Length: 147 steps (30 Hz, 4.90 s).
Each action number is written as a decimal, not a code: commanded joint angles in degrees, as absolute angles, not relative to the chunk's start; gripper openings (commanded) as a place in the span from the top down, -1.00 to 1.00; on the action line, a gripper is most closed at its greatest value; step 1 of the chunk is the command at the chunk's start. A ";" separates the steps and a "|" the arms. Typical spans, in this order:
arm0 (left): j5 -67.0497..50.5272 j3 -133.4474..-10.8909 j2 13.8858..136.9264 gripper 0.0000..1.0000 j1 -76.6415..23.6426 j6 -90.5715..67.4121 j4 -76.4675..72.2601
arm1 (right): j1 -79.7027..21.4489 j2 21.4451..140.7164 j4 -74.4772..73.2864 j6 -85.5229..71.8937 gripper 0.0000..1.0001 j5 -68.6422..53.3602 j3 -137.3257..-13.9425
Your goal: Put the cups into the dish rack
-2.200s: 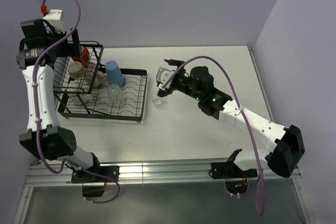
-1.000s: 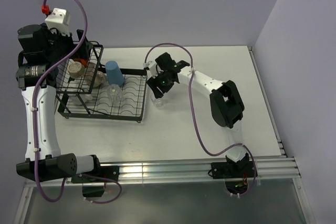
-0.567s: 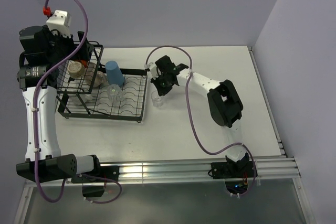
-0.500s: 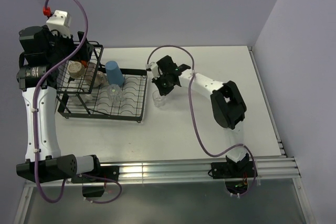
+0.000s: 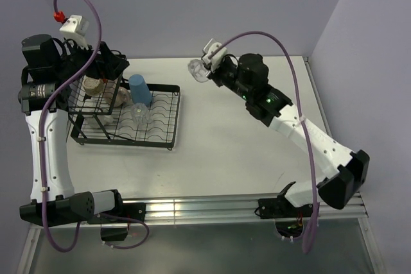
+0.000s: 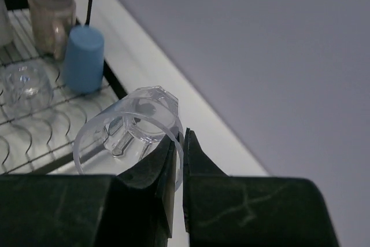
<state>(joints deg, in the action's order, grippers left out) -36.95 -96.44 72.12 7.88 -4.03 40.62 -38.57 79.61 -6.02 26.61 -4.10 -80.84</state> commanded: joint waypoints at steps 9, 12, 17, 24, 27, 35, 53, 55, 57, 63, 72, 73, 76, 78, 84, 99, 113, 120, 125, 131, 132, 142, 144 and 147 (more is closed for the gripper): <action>-55.79 -98.97 70.31 -0.99 7.82 -20.11 40.70 | -49.38 69.70 37.76 55.01 1.00 -4.39 -61.02; -63.96 -93.62 68.82 -0.99 7.74 -28.19 36.05 | -50.80 69.61 49.98 60.02 1.00 -6.67 -56.62; -71.80 -80.26 63.11 -0.99 7.73 -44.78 17.20 | -53.35 70.57 69.23 64.50 1.00 -13.69 -50.20; -76.64 -72.95 59.77 -0.99 7.56 -60.28 0.72 | -57.04 74.96 80.76 70.13 1.00 -20.47 -46.67; -77.78 -73.30 59.42 -0.98 7.12 -62.66 0.61 | -58.53 76.64 81.47 71.36 1.00 -21.35 -46.93; -76.65 -72.95 58.53 -0.98 3.35 -61.62 3.76 | -60.56 78.66 80.51 74.00 1.00 -22.15 -47.37; -73.39 -73.92 58.71 -0.73 -3.69 -52.29 13.71 | -61.61 78.57 78.31 76.55 1.00 -21.97 -46.23; -73.48 -73.48 58.45 -0.55 -3.78 -52.29 13.28 | -61.70 78.66 78.14 76.64 1.00 -21.71 -46.32; -73.65 -73.21 58.19 -0.34 -3.78 -52.38 13.18 | -61.87 78.84 78.22 76.55 1.00 -21.36 -46.58; -73.21 -72.51 57.83 0.64 -3.78 -52.56 12.48 | -61.96 79.63 79.54 76.46 0.82 -20.30 -47.02; -69.44 -79.00 60.37 1.00 2.89 -46.24 18.08 | -61.88 78.84 81.47 77.08 -0.34 -19.51 -44.65; -69.09 -80.23 60.99 1.00 3.77 -43.10 19.76 | -61.96 78.66 81.47 77.17 -0.39 -19.16 -44.30; -65.14 -88.04 64.68 1.00 6.76 -31.79 31.60 | -61.88 78.05 80.95 76.99 -0.57 -18.20 -43.60; -60.41 -95.60 68.18 1.00 7.99 -24.29 43.43 | -61.88 77.70 79.90 76.82 -0.85 -17.32 -43.42; -43.78 -105.55 73.82 1.00 14.58 -6.60 56.33 | -61.53 76.11 70.34 72.79 -1.00 -8.28 -45.70; -29.37 -100.56 73.05 1.00 26.81 10.63 55.58 | -58.98 74.00 46.10 61.10 -1.00 8.16 -51.06; -25.05 -86.05 68.91 1.00 26.72 10.37 42.46 | -50.71 77.52 19.78 42.98 -1.00 9.05 -62.40; -25.49 -84.64 70.84 1.00 26.81 10.20 41.22 | -50.54 76.91 20.13 43.24 -1.00 9.14 -61.08; -25.75 -83.76 71.98 1.00 26.72 10.37 41.66 | -49.92 76.64 20.04 43.24 -1.00 9.23 -61.00; -26.45 -81.92 70.67 1.00 26.81 11.86 42.27 | -49.66 76.73 19.60 42.89 -1.00 9.05 -61.00; -26.54 -81.83 70.49 1.00 26.81 12.13 42.62 | -49.66 76.82 19.69 42.89 -1.00 9.05 -61.00; -26.02 -80.16 70.04 0.96 26.72 12.92 43.77 | -49.57 77.87 18.81 42.19 -1.00 8.53 -62.14; -25.49 -79.98 70.31 0.85 26.72 13.18 43.68 | -49.57 78.05 18.46 42.01 -1.00 8.70 -62.58; -24.88 -79.81 71.10 0.79 26.54 13.01 43.51 | -49.57 77.96 18.54 42.10 -1.00 8.70 -62.40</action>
<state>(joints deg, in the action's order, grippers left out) -25.45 -79.81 71.31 26.55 11.81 45.15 -49.98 77.84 17.89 43.07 8.56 -59.94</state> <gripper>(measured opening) 0.537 0.997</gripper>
